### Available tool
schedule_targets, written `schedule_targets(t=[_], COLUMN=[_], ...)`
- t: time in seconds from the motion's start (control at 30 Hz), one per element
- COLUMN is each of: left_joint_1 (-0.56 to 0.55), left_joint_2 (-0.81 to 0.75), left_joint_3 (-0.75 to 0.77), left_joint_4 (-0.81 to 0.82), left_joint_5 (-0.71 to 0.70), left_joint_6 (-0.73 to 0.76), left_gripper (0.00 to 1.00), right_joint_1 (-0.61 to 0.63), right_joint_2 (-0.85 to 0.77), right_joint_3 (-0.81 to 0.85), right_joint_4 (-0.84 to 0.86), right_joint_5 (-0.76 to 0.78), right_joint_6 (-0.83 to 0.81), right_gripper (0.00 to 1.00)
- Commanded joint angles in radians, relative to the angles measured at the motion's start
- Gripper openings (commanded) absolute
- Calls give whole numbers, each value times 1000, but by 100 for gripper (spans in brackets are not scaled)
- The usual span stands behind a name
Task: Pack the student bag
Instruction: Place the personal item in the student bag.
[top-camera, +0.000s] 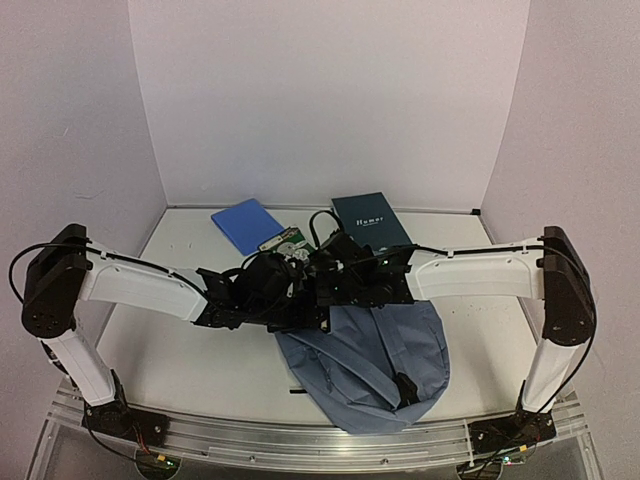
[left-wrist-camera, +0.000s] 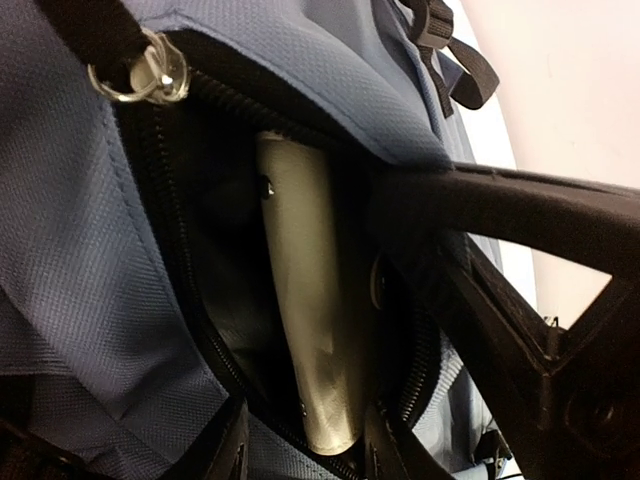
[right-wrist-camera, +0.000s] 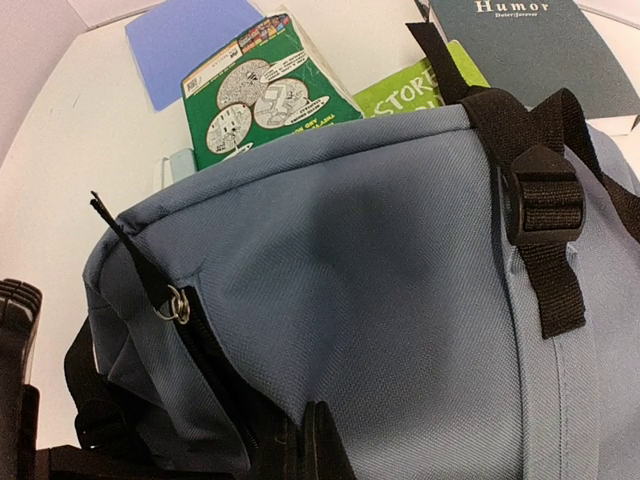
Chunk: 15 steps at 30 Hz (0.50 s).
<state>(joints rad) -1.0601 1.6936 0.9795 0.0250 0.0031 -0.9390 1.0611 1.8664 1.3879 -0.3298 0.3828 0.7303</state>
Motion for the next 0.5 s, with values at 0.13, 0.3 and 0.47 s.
schedule_targets(t=[0.13, 0.3, 0.47], left_joint_1=[-6, -6, -6], left_joint_2=[-13, 41, 98], left_joint_3=[37, 79, 134], left_joint_4=[26, 57, 87], left_joint_5=[93, 162, 224], left_joint_6=[16, 33, 57], left_gripper=[21, 14, 12], right_joint_1=[2, 2, 2], right_joint_2=[-52, -43, -36], right_joint_3=[6, 15, 25], right_joint_4=[109, 109, 110], right_joint_5=[33, 30, 22], right_joint_6=[14, 6, -1], right_gripper=[0, 0, 0])
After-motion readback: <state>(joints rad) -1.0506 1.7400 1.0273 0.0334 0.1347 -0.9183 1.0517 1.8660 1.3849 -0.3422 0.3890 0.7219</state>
